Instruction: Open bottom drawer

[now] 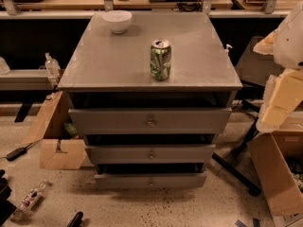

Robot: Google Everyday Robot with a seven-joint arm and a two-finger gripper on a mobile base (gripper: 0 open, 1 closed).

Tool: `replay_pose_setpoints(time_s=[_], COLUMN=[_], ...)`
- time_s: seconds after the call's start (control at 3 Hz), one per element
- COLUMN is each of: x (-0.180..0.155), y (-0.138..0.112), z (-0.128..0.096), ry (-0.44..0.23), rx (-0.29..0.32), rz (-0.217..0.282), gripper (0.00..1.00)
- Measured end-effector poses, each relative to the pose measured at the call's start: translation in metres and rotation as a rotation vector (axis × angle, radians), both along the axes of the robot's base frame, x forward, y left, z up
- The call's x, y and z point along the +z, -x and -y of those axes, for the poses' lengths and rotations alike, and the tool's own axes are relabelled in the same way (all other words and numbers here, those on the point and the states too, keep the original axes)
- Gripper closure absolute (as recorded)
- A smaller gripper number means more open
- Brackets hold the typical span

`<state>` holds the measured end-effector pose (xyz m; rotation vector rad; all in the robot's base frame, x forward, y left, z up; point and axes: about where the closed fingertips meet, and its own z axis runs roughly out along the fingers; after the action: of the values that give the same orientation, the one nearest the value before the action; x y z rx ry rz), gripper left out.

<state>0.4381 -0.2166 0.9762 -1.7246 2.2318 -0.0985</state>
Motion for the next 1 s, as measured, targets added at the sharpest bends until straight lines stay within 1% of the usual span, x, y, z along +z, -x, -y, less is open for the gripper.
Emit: replay_pose_setpoints(time_s=[0.33, 0.67, 1.0], x=[0.000, -0.016, -0.089], y=[0.000, -0.009, -0.009], z=[0.000, -0.003, -0.008], ry=[0.000, -0.021, -0.104], rx=[0.000, -0.006, -0.012], rz=[0.000, 0.022, -0.004], gripper=[0.00, 0.00, 0.00])
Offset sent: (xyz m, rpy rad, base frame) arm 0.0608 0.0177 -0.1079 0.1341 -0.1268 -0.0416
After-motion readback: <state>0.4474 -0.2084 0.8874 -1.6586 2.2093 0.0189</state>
